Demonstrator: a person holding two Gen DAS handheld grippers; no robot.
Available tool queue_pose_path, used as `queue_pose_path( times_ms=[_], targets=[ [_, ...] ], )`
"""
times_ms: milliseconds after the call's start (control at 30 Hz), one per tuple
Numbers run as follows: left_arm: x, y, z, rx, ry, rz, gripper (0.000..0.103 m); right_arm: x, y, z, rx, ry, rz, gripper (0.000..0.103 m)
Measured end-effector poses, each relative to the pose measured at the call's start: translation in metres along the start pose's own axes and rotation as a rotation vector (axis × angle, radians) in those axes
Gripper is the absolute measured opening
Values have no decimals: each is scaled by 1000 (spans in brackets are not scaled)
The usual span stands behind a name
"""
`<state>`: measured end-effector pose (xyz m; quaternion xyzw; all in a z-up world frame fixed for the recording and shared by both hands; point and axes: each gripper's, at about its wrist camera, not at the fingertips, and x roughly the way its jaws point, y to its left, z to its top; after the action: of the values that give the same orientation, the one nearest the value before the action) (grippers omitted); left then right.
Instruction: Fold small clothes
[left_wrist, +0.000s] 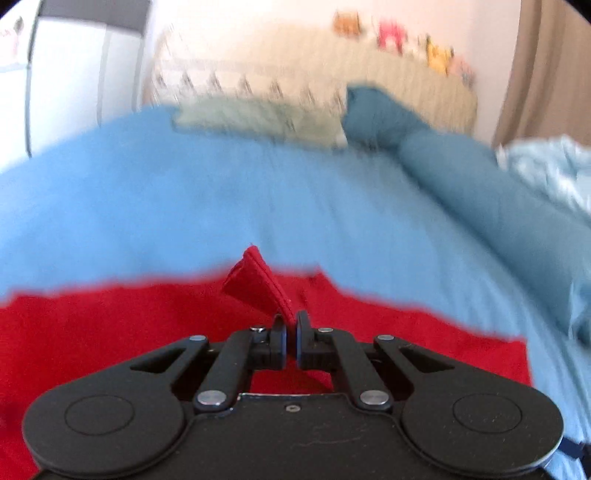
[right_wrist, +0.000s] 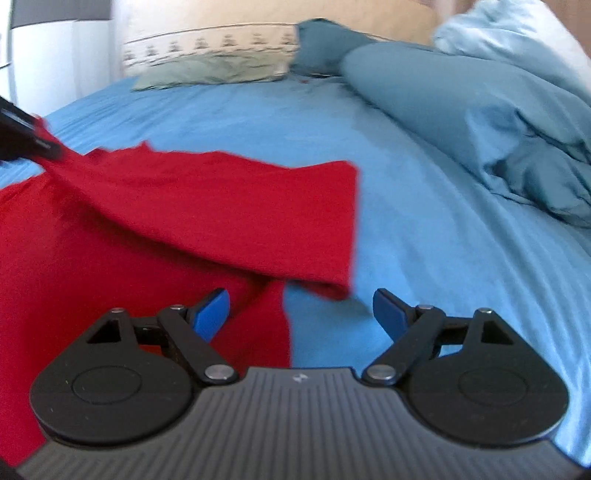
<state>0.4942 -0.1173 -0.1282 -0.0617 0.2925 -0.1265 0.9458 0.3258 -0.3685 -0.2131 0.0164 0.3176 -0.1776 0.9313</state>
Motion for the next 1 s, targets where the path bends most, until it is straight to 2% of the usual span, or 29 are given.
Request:
queue_pose_path(
  times_ms=[100, 200, 267, 400, 500, 667, 867, 933, 1000],
  targets=[
    [-22, 24, 16, -10, -83, 46, 4, 14, 4, 11, 18, 31, -18, 101],
    [-24, 54, 14, 0, -102, 113, 4, 31, 17, 23, 12, 62, -40, 101],
    [-20, 79, 6, -29, -74, 140, 4, 39, 26, 30, 12, 67, -49, 101],
    [-11, 111, -17, -98, -17, 134, 4, 43, 33, 31, -11, 49, -73, 101],
    [-13, 123, -30, -87, -1, 118, 5, 48, 22, 30, -4, 54, -106, 102],
    [-12, 130, -43, -38, 71, 125, 6, 45, 11, 27, -22, 53, -83, 102],
    [-26, 139, -65, 13, 172, 160, 21, 40, 18, 30, -113, 59, -93, 102],
    [-33, 140, -68, 35, 170, 187, 36, 34, 18, 30, -153, 58, -88, 102],
    [-44, 139, -67, 85, 162, 222, 44, 26, 19, 30, -191, 55, -72, 103]
  ],
)
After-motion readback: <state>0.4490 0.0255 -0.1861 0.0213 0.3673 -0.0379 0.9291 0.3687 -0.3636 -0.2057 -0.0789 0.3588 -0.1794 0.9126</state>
